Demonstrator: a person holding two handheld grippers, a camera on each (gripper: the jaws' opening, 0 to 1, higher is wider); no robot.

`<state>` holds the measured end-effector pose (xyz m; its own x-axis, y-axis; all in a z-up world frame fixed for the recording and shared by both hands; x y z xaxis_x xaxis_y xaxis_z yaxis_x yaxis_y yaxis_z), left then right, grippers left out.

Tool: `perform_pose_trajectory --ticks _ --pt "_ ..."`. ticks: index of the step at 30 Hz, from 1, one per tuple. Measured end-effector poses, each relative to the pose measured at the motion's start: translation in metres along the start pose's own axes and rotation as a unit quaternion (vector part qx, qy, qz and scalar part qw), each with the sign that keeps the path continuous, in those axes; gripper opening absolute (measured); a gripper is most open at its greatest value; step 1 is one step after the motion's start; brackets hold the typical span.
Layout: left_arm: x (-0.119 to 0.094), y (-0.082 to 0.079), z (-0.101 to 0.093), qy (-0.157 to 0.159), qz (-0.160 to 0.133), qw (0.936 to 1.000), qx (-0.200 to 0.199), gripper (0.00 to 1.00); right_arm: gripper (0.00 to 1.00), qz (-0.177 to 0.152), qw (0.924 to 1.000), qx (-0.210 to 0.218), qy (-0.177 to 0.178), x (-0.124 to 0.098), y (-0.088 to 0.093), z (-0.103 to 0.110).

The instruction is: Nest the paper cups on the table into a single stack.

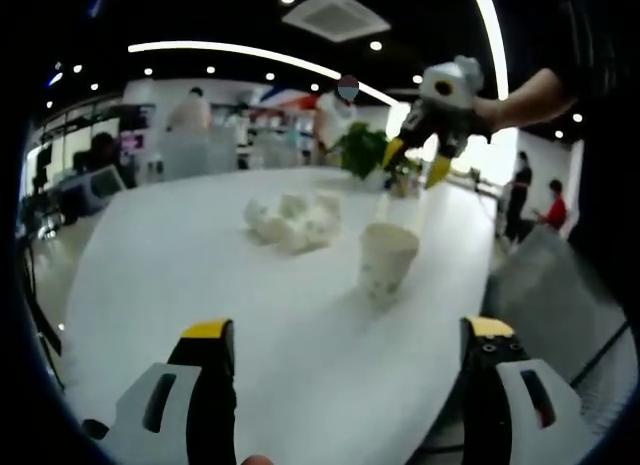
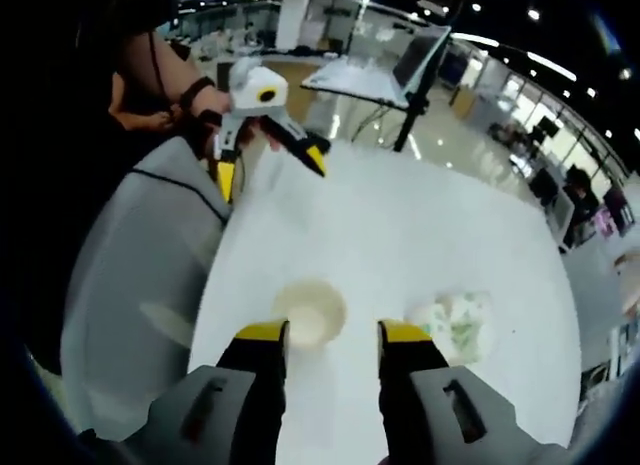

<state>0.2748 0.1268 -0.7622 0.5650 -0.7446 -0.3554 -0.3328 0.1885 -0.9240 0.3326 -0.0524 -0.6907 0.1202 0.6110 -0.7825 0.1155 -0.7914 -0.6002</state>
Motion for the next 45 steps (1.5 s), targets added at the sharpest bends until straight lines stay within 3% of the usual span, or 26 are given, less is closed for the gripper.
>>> perform_pose_trajectory --ticks 10,19,25,33,37,40,43,45 --pt "-0.002 0.000 0.000 -0.002 0.002 1.0000 0.000 0.91 0.43 -0.040 0.9955 0.072 0.046 -0.021 -0.002 -0.014" --pt "-0.001 -0.002 -0.001 0.003 0.004 1.0000 0.004 0.91 0.53 -0.084 0.9738 0.196 0.080 -0.031 0.012 -0.021" --pt "0.001 -0.005 0.001 0.004 0.001 1.0000 0.006 0.91 0.61 -0.095 0.9627 0.235 0.096 -0.032 0.026 -0.024" --pt "0.003 -0.008 0.001 0.006 0.000 1.0000 0.006 0.91 0.79 -0.159 0.9144 0.355 0.113 -0.027 0.041 -0.033" --pt "0.002 -0.007 0.000 0.011 0.004 0.9999 0.010 0.91 0.86 -0.179 0.8995 0.382 0.114 -0.022 0.045 -0.038" --pt "0.002 -0.007 0.001 0.013 0.006 0.9998 0.012 0.91 0.87 -0.179 0.8938 0.396 0.110 -0.018 0.050 -0.040" --pt "0.001 -0.004 0.002 0.014 0.011 0.9998 0.011 0.91 0.91 -0.202 0.8688 0.439 0.109 -0.015 0.054 -0.048" --pt "0.001 -0.004 0.002 0.015 0.014 0.9997 0.011 0.91 0.94 -0.206 0.8589 0.455 0.112 -0.013 0.059 -0.052"
Point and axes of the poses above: the point that each gripper's makers call its tool centre point, and the gripper's own axes: x roughly forward along the fingers, z roughly to its left, y roughly out of its underside, the point moved 1 cm from there along -x, roughly backward along the fingers, and after that the axes turned 1 degree about x, right-handed, at the moved point
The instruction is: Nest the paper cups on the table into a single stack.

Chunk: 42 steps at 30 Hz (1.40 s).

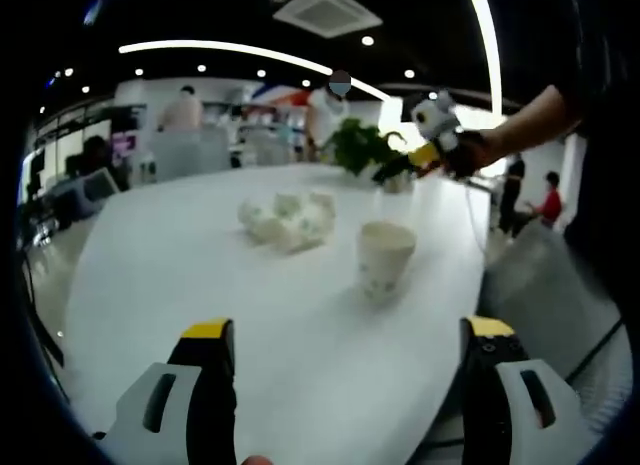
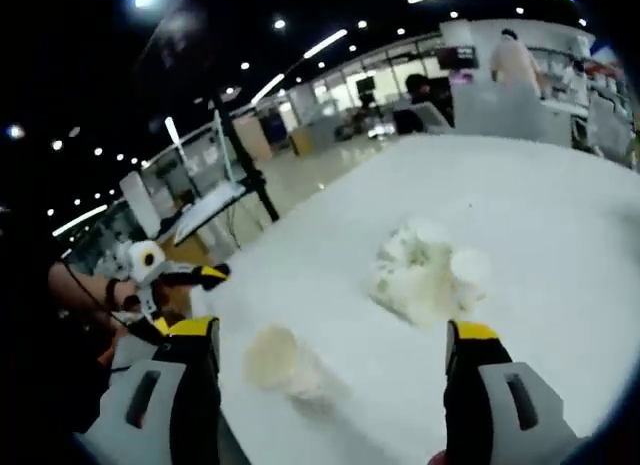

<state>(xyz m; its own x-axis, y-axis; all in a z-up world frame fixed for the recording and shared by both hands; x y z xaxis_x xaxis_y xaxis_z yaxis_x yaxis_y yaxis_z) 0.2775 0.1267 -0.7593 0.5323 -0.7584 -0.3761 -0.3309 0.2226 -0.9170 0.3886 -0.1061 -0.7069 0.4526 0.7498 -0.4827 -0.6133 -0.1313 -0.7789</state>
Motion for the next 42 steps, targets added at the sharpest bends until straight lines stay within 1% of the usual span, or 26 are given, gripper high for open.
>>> perform_pose_trajectory --ticks 2,5,8,10,12,13,20,23,27,34,39,42 --pt "0.000 0.000 -0.001 0.001 0.003 1.0000 0.001 0.91 0.92 -0.010 0.9999 0.010 0.003 0.001 0.000 -0.006" --pt "0.000 0.000 0.001 -0.002 0.005 1.0000 0.002 0.92 0.90 -0.010 0.9997 0.020 0.005 0.003 0.005 -0.012" --pt "0.001 -0.002 0.003 -0.002 0.007 1.0000 0.002 0.92 0.87 -0.017 0.9993 0.031 -0.008 0.008 0.006 -0.016" --pt "0.001 -0.003 0.003 -0.002 0.007 1.0000 0.002 0.92 0.85 -0.023 0.9992 0.030 -0.010 0.010 0.004 -0.018" --pt "0.001 -0.004 0.004 -0.002 0.010 0.9999 0.003 0.92 0.79 -0.036 0.9989 0.021 -0.022 0.013 -0.002 -0.018" --pt "0.001 -0.004 0.003 -0.001 0.012 0.9999 0.004 0.92 0.77 -0.034 0.9990 0.021 -0.020 0.014 -0.002 -0.019" --pt "0.001 -0.007 0.005 -0.004 0.015 0.9999 0.006 0.92 0.75 -0.035 0.9985 0.035 -0.023 0.027 -0.001 -0.029" --pt "0.001 -0.007 0.005 -0.004 0.017 0.9998 0.007 0.92 0.74 -0.043 0.9974 0.051 -0.027 0.032 -0.002 -0.033" --pt "0.001 -0.006 0.004 -0.006 0.018 0.9998 0.003 0.92 0.72 -0.038 0.9973 0.057 -0.025 0.039 -0.001 -0.040" --pt "0.001 -0.003 0.002 -0.006 0.021 0.9998 -0.001 0.92 0.64 -0.035 0.9971 0.058 -0.035 0.052 0.000 -0.040" --pt "0.001 -0.002 0.001 -0.007 0.023 0.9997 -0.004 0.92 0.63 -0.032 0.9969 0.061 -0.039 0.064 0.000 -0.039" --pt "-0.001 -0.003 0.003 -0.010 0.021 0.9997 -0.005 0.92 0.61 -0.036 0.9964 0.065 -0.040 0.069 -0.002 -0.042"
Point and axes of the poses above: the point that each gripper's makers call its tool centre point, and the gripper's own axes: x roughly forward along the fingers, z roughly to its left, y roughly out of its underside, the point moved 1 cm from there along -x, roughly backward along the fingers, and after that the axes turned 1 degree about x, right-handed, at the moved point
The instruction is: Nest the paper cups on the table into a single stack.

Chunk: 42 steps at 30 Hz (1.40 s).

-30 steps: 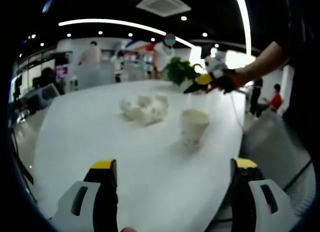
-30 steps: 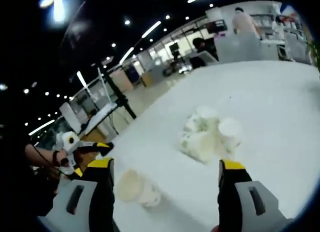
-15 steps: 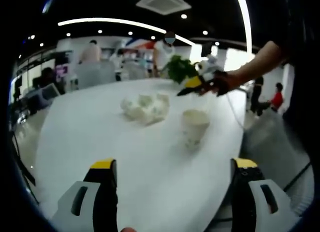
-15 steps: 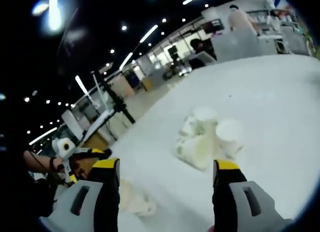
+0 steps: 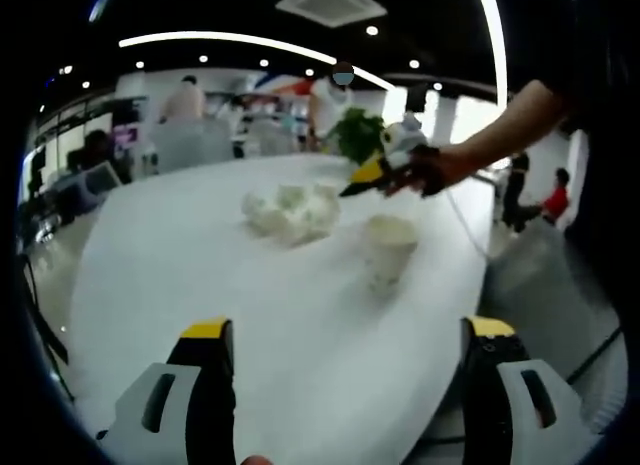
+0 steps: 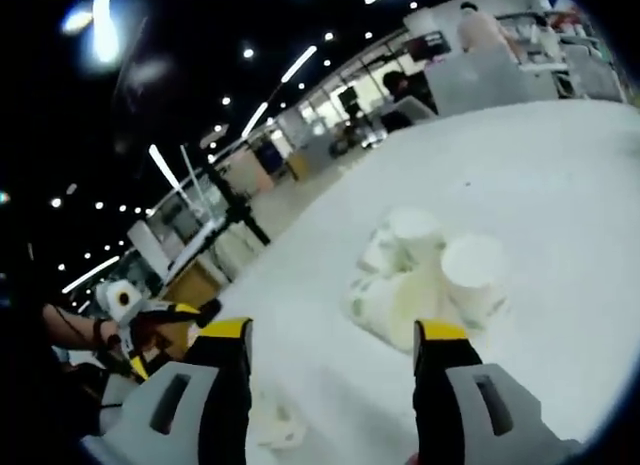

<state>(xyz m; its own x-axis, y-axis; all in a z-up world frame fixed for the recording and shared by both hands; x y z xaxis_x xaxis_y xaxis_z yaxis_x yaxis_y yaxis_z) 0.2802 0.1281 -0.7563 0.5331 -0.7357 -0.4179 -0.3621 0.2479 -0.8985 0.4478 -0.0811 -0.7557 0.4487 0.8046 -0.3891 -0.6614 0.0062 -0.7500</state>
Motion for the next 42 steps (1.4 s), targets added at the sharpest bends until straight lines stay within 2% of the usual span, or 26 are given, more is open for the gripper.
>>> perform_pose_trajectory --ticks 16,35,42 --pt "0.004 -0.001 -0.001 0.003 0.003 1.0000 0.001 0.92 0.50 -0.016 0.9998 0.009 0.010 0.019 0.000 -0.009" --pt "0.000 0.004 -0.009 0.006 0.010 0.9999 -0.001 0.92 0.40 -0.007 0.9998 0.004 0.016 0.029 0.005 -0.016" --pt "-0.001 0.005 -0.009 0.006 0.013 0.9999 -0.001 0.92 0.32 -0.003 0.9999 -0.002 0.009 0.033 0.007 -0.014"
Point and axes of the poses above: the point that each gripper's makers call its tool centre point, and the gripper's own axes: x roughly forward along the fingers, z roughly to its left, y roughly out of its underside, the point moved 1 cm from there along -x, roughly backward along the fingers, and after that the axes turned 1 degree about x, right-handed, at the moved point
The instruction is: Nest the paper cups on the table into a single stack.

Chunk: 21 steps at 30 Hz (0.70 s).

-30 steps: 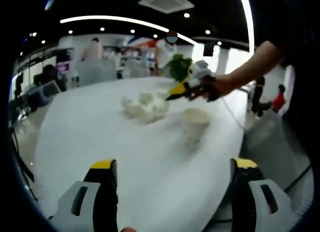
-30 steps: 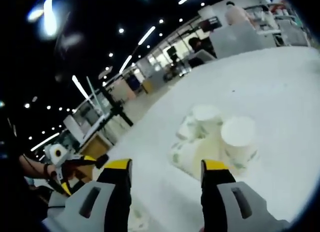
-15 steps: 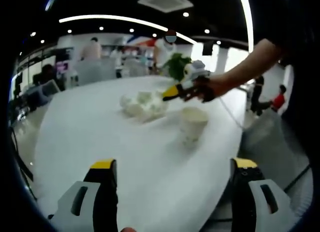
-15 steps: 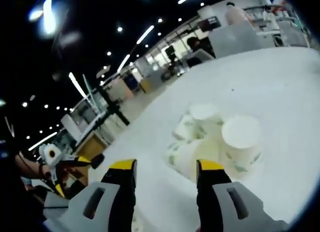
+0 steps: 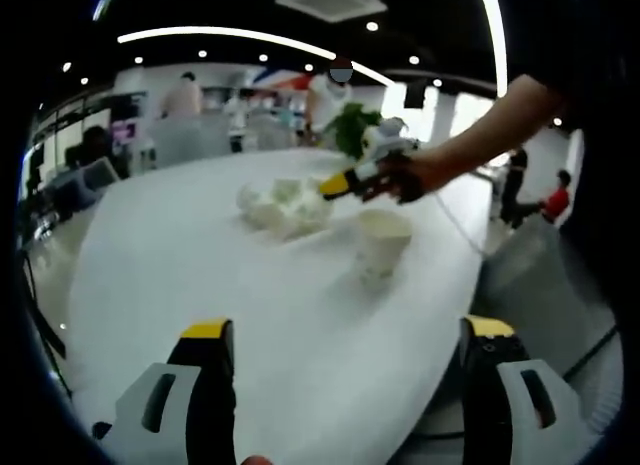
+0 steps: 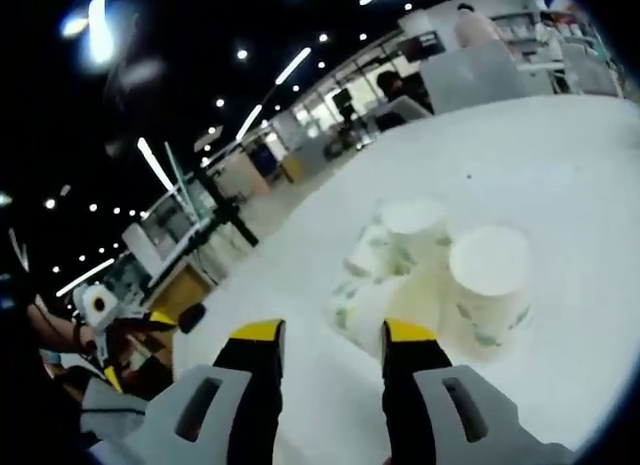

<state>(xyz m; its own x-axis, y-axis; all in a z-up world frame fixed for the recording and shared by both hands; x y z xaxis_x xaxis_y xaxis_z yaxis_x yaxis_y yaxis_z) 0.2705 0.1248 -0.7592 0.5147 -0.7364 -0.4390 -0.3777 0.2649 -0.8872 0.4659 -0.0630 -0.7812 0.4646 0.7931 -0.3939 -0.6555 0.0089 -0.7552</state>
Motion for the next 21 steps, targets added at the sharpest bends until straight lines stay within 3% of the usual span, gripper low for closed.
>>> perform_pose_trajectory --ticks 8,15,21 --pt "0.0002 0.0025 0.0012 -0.002 0.000 1.0000 -0.003 0.91 0.25 0.002 1.0000 -0.004 -0.006 0.0018 0.0039 0.0000" --pt "0.0011 0.0056 -0.0013 -0.001 0.001 1.0000 -0.008 0.91 0.13 0.003 0.9999 -0.006 -0.011 0.0008 0.0084 0.0014" --pt "0.0004 0.0062 -0.0017 0.000 0.002 1.0000 -0.007 0.91 0.10 -0.002 0.9999 0.004 -0.011 0.0026 0.0087 0.0014"
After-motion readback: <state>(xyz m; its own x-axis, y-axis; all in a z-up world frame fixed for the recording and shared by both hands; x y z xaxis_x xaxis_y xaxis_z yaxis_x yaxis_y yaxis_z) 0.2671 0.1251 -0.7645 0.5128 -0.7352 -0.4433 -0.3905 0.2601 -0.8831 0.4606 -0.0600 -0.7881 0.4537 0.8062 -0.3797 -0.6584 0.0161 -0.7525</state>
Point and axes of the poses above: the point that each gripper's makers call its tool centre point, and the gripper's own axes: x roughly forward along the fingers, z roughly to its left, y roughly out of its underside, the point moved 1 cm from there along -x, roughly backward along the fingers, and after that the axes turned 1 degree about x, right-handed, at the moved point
